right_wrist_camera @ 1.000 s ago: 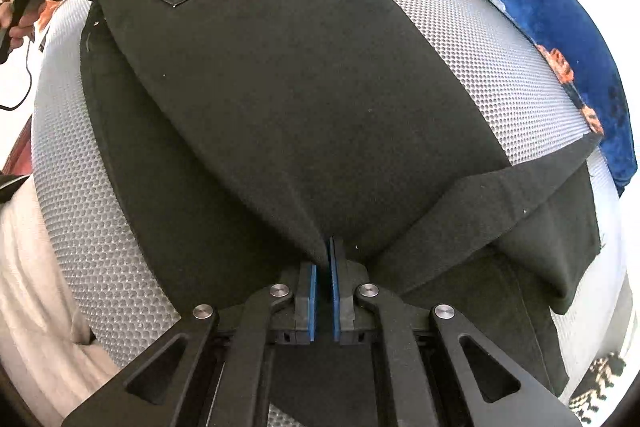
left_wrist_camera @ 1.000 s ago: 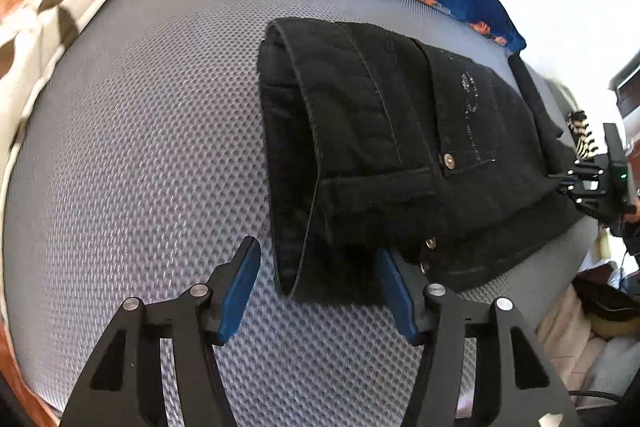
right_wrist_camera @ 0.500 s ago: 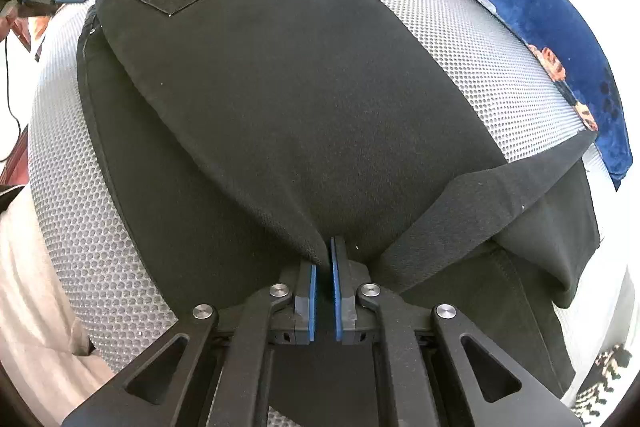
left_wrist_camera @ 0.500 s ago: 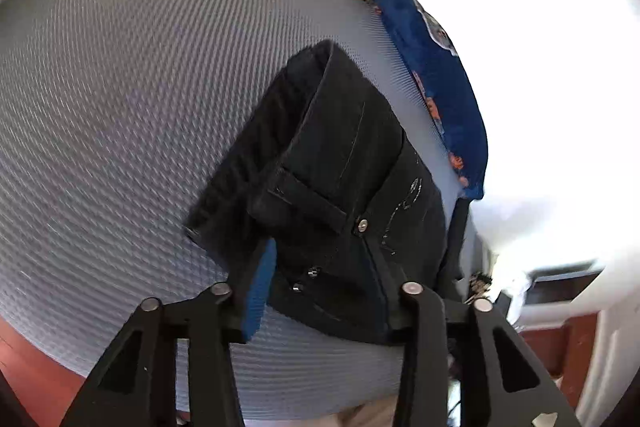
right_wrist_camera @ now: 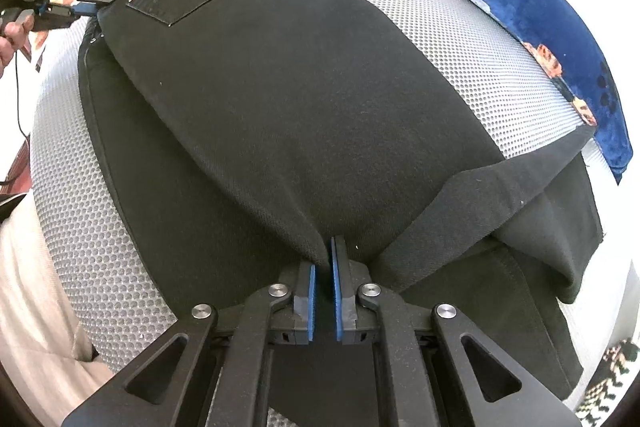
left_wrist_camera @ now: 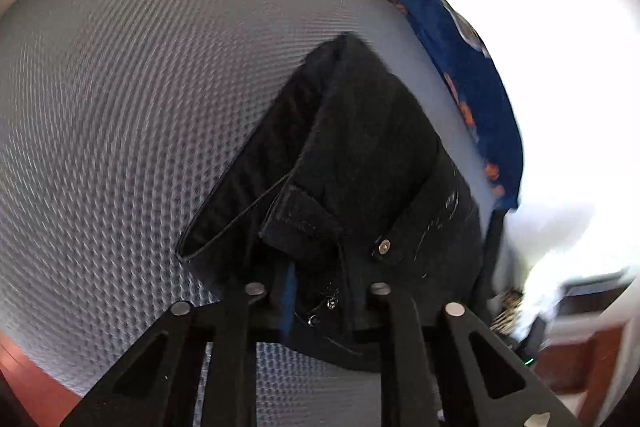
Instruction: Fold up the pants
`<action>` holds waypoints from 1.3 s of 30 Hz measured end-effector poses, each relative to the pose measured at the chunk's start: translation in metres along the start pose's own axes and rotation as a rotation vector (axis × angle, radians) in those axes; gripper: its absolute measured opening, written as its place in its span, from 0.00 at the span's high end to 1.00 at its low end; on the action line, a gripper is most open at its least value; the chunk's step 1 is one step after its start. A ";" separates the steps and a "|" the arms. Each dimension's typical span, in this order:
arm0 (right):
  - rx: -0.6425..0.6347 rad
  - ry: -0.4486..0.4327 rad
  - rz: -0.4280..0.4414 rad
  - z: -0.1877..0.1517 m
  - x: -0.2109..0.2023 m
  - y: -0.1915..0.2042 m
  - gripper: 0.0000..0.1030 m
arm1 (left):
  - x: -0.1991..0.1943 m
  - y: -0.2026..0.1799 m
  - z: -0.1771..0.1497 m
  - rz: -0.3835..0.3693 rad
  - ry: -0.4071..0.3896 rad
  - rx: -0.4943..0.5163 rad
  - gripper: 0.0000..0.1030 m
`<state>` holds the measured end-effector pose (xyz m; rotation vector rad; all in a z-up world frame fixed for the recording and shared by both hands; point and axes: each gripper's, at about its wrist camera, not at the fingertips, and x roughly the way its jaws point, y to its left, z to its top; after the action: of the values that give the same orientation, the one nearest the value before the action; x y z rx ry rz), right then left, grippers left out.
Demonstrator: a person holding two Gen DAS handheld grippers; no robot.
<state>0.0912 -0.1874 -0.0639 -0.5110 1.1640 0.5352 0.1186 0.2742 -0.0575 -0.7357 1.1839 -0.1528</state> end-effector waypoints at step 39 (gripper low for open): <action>0.310 -0.140 0.148 -0.051 -0.077 -0.033 0.52 | -0.009 -0.161 -0.149 0.030 0.009 0.857 0.55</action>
<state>0.0526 -0.2550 -0.0041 -0.1202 1.1303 0.4971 0.0259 0.0900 0.0189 0.0380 1.0048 -0.5939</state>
